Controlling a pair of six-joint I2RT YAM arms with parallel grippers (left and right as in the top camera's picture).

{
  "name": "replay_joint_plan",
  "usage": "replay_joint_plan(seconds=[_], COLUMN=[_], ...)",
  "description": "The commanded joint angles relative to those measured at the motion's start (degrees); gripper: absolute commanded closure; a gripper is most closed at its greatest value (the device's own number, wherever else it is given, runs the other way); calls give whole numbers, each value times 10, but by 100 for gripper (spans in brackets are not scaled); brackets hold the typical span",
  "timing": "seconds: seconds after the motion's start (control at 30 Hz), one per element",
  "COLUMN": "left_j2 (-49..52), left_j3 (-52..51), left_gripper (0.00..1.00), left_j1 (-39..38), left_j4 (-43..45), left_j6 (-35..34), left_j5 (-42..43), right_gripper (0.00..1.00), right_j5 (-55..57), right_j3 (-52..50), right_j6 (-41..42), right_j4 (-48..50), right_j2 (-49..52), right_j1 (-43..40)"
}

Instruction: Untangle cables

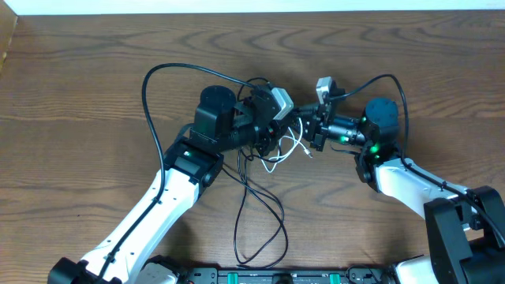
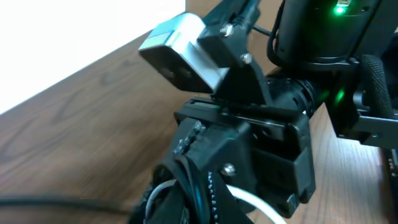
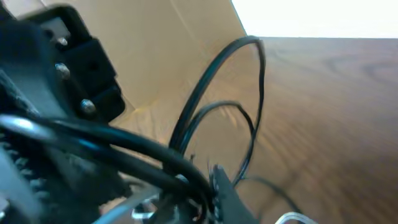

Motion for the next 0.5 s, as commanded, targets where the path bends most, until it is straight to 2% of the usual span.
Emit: replay_joint_plan(seconds=[0.0,0.47], left_j2=[-1,-1], left_j3=[0,0], left_gripper=[92,92], left_j1=[-1,9], left_j4=[-2,-56], left_j6=[-4,-3], left_j5=[39,34], right_gripper=[99,99], right_j5=[60,240], right_j3=[-1,-1], right_j6=[9,30], right_j4=[-37,-276], right_j2=[-2,-2], right_j1=[0,-69])
